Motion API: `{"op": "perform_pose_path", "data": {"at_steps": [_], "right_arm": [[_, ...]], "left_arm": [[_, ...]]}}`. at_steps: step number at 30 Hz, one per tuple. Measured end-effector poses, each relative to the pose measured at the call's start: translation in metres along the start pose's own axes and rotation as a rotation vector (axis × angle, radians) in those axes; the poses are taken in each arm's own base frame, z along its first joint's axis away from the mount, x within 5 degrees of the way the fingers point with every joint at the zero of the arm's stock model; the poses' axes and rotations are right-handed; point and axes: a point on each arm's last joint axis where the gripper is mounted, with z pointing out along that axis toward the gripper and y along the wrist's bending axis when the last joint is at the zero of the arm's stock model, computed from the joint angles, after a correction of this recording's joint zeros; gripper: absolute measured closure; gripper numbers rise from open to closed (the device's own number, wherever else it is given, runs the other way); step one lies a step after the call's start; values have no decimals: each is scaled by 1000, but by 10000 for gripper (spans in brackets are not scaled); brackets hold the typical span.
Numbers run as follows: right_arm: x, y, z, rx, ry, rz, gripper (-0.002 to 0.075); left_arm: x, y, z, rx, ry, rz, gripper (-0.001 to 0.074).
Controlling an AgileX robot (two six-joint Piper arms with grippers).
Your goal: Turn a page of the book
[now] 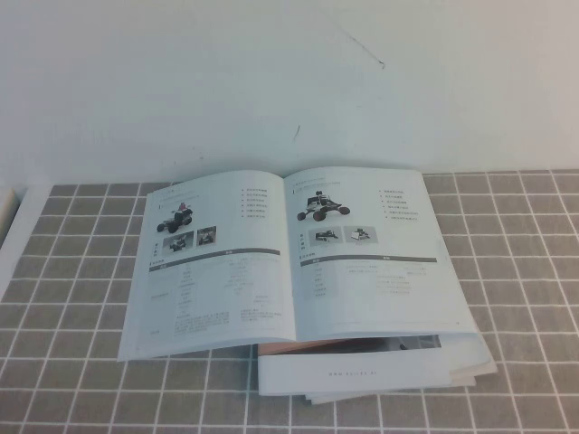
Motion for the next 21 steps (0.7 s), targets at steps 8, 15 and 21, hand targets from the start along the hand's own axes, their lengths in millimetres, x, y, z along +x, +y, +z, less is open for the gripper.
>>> {"op": "perform_pose_path", "data": {"at_steps": [8,15,21], "right_arm": [[0,0,0,0,0,0,727],[-5,-1,1,12,-69,-2,728],[-18,-2,-1,23,-226,19,728]], "left_arm": [[0,0,0,0,0,0,738],[-4,0,0,-3,-57,8,738],[-20,1,-2,-10,-238,10,738]]}}
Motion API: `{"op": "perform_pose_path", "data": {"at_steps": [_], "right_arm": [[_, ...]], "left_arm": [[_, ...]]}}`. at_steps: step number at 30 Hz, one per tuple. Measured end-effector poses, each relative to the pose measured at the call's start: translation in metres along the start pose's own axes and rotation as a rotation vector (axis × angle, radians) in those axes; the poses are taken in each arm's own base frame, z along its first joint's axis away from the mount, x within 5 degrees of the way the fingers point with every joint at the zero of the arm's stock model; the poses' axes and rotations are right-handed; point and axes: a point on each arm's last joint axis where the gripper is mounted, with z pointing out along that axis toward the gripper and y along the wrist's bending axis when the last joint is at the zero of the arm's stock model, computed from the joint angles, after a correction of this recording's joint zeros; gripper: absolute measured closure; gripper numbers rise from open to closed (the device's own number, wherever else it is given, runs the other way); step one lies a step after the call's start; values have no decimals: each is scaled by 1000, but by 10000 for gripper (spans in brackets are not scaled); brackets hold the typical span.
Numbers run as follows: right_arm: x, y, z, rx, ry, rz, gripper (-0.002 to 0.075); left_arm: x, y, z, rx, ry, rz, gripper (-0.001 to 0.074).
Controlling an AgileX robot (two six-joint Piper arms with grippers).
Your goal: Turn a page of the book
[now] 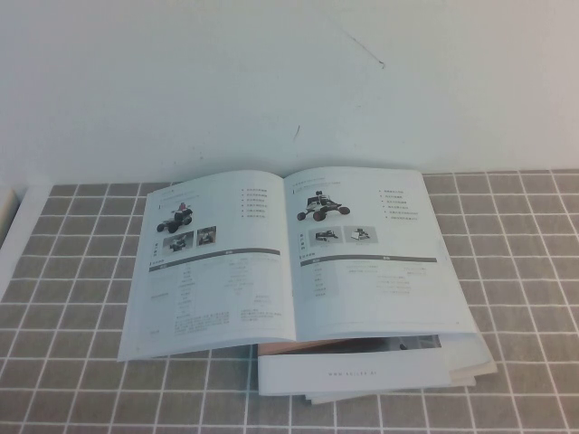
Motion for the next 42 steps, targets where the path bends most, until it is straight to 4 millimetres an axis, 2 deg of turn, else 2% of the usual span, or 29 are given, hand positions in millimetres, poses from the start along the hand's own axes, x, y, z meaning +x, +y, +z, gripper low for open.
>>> {"op": "perform_pose_path", "data": {"at_steps": [4,9,16,19,25,28,42], "right_arm": [[-2,1,0,-18,-20,1,728],[-2,5,0,-82,-26,-5,728],[-4,5,0,-86,-47,-4,728],[-10,4,-1,-76,-111,0,728],[-33,0,-6,-35,-369,25,728],[-43,-2,-11,-16,-488,33,728],[-51,-4,-16,1,-596,47,728]], "left_arm": [[-6,0,0,-3,-67,1,738],[-7,0,0,-3,-78,2,738],[-9,0,0,-4,-98,2,738],[-16,1,-1,-7,-178,-4,738],[-37,2,-8,-13,-422,-22,738],[-42,2,-10,-15,-484,-20,738],[-47,2,-13,-21,-544,-7,738]]}}
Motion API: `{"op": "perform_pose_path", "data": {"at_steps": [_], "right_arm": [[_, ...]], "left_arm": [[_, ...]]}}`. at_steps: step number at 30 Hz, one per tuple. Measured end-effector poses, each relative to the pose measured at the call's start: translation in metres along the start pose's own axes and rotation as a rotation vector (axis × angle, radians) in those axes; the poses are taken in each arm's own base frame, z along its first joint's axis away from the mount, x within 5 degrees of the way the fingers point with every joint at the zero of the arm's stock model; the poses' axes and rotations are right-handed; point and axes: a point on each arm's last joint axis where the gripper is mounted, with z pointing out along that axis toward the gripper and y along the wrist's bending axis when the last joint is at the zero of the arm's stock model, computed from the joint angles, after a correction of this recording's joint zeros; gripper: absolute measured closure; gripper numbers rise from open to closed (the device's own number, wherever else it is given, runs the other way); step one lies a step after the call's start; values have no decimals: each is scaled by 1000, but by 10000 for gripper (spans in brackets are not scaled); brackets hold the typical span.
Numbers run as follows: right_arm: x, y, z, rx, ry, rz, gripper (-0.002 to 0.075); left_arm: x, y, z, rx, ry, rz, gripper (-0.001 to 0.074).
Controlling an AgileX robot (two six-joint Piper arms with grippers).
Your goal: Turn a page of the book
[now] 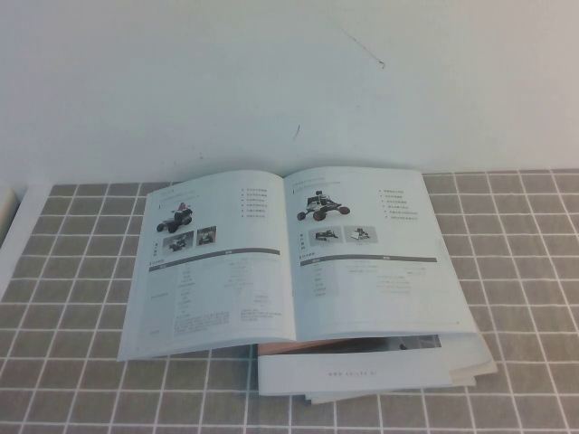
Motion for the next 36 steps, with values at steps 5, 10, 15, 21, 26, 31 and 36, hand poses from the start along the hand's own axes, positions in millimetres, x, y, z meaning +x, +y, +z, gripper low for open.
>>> {"op": "perform_pose_path", "data": {"at_steps": [5,10,15,21,26,31,36], "right_arm": [[-16,1,7,-24,92,-8,728],[-48,2,14,-47,137,-40,728],[-70,3,35,-69,250,-45,728],[-83,8,71,-123,536,-15,728],[-77,15,104,-206,779,-28,728],[-49,27,135,-316,906,20,728],[-8,45,157,-492,1026,97,728]], "left_arm": [[-12,-1,6,8,90,-2,738],[-47,-3,15,18,142,-3,738],[-60,-5,38,24,319,-2,738],[-55,-7,78,25,623,-21,738],[-25,-7,116,8,737,-61,738],[0,-9,144,-11,880,-111,738],[31,-10,175,-19,1065,-127,738]]}}
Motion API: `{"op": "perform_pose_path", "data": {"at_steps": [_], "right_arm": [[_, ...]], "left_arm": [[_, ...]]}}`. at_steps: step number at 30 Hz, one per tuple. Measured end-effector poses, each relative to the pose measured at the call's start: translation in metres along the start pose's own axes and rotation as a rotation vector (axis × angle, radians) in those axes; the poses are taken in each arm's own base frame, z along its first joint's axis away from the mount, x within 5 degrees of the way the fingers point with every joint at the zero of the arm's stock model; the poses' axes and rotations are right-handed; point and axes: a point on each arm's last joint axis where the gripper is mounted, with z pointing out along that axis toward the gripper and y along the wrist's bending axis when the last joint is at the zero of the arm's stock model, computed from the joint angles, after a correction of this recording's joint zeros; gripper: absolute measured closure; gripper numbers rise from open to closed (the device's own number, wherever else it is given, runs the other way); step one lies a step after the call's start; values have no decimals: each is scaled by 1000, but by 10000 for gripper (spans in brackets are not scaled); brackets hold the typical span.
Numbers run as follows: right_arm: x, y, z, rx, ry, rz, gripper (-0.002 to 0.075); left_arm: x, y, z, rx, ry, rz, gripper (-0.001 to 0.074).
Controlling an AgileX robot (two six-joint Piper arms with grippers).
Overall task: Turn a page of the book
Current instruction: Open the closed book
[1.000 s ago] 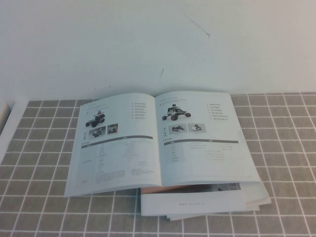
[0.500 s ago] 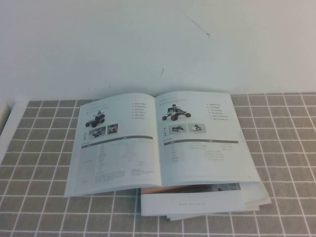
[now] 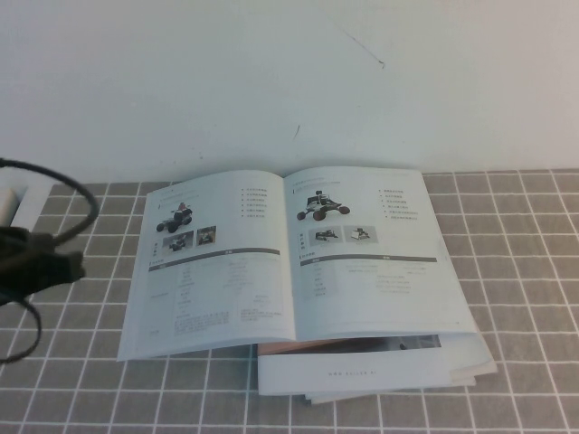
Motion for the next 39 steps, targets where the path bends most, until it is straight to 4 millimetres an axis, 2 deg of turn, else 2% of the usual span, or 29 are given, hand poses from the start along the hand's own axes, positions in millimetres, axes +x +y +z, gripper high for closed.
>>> {"op": "perform_pose_path", "data": {"at_steps": [4,7,13,18,23,25,27,29,35,37,39], "right_arm": [[0,-8,45,-118,34,34,728],[-4,-16,77,-164,51,58,728],[-8,-15,132,-232,125,38,727],[-2,-1,178,-269,189,-16,727],[-2,4,204,-282,213,-48,719],[-2,1,213,-261,214,-49,692],[0,-1,219,-244,217,-48,667],[7,-5,227,-222,236,-43,613],[34,-10,251,-218,329,8,384],[45,-10,258,-224,364,35,331],[51,-11,263,-224,386,52,310]], "left_arm": [[-10,-2,40,15,99,-75,738],[-13,-8,70,47,202,-57,738],[-14,-38,127,151,340,36,738],[-6,-60,169,190,405,72,738],[13,-62,208,190,480,100,738],[21,-61,215,186,502,102,738],[36,-59,229,177,553,101,738],[45,-58,236,173,579,100,738],[46,-58,240,177,592,100,738],[46,-58,240,179,594,102,738],[46,-58,240,179,596,102,738]]}}
